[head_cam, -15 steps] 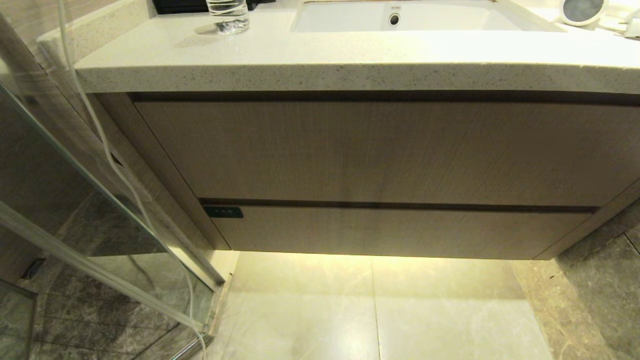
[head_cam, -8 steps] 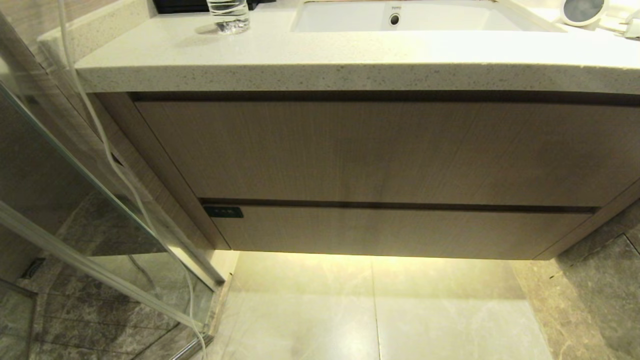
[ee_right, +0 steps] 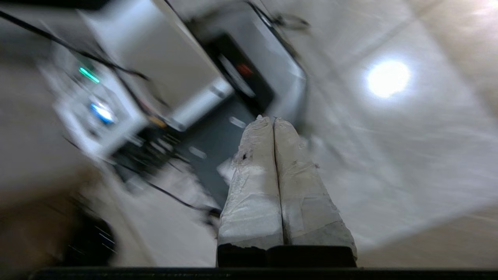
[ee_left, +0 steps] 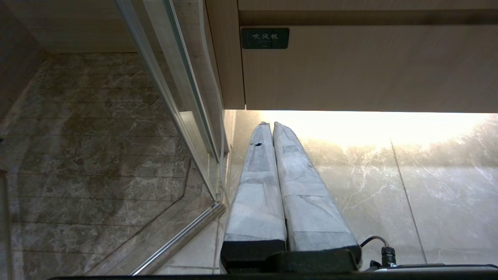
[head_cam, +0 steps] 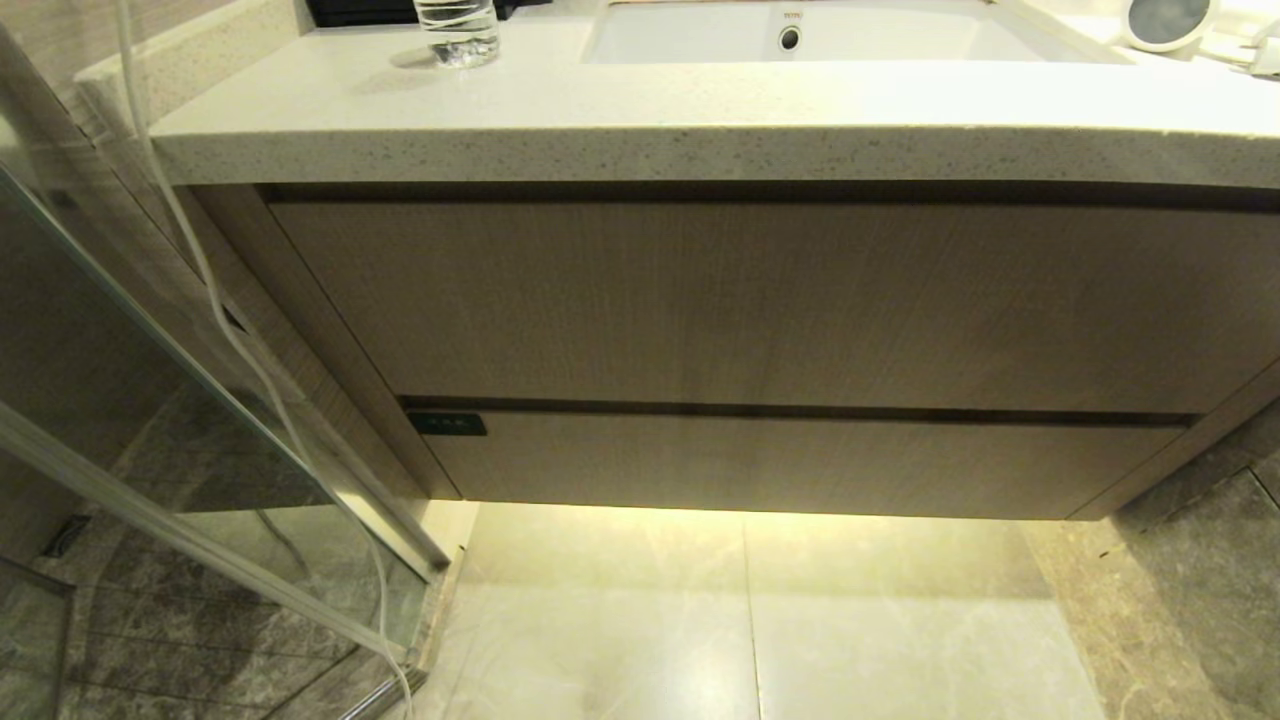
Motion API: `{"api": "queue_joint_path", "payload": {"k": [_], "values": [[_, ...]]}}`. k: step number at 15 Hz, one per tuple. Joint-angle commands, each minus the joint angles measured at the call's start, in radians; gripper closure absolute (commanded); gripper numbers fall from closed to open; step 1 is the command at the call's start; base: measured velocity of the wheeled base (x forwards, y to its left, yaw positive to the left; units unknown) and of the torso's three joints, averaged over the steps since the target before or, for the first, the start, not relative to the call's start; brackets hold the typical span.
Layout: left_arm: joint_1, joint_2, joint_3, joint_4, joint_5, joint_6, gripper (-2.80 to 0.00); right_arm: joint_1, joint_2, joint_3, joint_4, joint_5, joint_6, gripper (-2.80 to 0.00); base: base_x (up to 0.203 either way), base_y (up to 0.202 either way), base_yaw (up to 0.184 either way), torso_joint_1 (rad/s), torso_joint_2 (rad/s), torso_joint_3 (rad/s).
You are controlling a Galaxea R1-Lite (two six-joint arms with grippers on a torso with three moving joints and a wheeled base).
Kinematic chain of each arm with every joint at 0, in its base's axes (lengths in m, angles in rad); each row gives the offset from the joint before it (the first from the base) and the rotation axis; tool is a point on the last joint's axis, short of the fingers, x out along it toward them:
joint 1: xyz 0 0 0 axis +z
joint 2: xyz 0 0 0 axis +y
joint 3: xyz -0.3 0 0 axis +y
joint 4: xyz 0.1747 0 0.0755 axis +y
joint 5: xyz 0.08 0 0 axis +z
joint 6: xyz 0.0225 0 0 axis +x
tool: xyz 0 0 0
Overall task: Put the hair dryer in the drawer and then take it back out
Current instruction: Pull open the drawer
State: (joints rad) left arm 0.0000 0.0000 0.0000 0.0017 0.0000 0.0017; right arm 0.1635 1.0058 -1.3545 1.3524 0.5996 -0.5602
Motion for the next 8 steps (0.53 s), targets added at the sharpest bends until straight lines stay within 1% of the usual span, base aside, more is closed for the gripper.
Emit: {"api": "queue_joint_path", "payload": {"k": [1,2,3,5,7,8], "values": [[0.0,0.0,0.0,-0.002,0.0,0.0,0.0,0.045,0.179,0.055,-0.055,-0.153,-0.304,0.0,0.0,0.0,0.0,0.0,0.0,0.0],[0.0,0.0,0.0,0.0,0.0,0.0,0.0,0.051,0.223,0.06,-0.086,-0.179,-0.375,0.0,0.0,0.0,0.0,0.0,0.0,0.0],[0.0,0.0,0.0,0.0,0.0,0.0,0.0,0.053,0.269,0.059,-0.107,-0.204,-0.416,0.0,0.0,0.0,0.0,0.0,0.0,0.0],[0.0,0.0,0.0,0.0,0.0,0.0,0.0,0.057,0.342,0.063,-0.16,-0.333,-0.486,0.0,0.0,0.0,0.0,0.0,0.0,0.0],[0.0,0.0,0.0,-0.002,0.0,0.0,0.0,0.073,0.423,0.065,-0.268,-0.419,-0.562,0.0,0.0,0.0,0.0,0.0,0.0,0.0],[0.0,0.0,0.0,0.0,0.0,0.0,0.0,0.091,0.469,0.066,-0.36,-0.462,-0.609,0.0,0.0,0.0,0.0,0.0,0.0,0.0]]}}
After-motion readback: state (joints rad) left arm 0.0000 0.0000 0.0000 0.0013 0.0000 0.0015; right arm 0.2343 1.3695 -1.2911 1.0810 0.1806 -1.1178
